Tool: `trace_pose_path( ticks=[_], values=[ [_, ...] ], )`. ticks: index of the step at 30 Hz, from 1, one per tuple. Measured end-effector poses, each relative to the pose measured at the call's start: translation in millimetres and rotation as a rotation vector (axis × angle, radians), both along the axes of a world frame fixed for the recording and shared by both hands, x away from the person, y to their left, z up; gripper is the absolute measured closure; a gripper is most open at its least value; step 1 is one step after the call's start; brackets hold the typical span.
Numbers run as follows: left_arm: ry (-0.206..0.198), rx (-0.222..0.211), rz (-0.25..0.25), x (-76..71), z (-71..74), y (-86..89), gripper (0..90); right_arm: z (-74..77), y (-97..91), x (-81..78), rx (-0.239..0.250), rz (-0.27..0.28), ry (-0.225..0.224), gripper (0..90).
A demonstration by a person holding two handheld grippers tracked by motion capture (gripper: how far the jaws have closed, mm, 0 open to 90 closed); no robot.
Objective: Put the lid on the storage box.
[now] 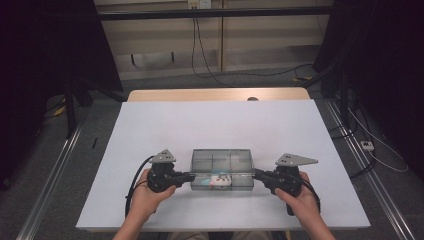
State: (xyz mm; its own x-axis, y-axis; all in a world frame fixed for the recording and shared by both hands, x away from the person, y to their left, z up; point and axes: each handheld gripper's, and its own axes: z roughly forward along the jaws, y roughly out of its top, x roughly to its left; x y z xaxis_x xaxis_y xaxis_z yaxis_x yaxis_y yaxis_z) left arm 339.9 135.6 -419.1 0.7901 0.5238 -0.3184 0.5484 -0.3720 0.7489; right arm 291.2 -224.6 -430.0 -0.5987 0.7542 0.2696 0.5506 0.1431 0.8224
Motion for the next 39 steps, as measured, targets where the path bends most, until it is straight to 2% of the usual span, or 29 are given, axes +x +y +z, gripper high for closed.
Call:
trace_pose_path(
  ticks=[10,18,30,39],
  values=[
    [-0.015,0.0,-0.004,-3.3,1.2,0.4,90.0,0.1,0.9,-2.5,-0.002,0.007,-0.005,88.2],
    [-0.013,0.003,-0.01,-5.2,1.0,0.7,90.0,-0.2,5.1,-5.0,-0.013,0.022,-0.003,88.2],
    [-0.008,0.015,-0.016,-7.8,-0.7,-0.7,90.0,-1.8,-1.8,-10.5,-0.014,0.009,-0.004,87.6],
    [-0.003,0.028,-0.025,-10.0,-3.8,-2.2,90.0,-4.9,-2.5,-14.0,-0.036,0.012,-0.005,87.7]
  ],
)
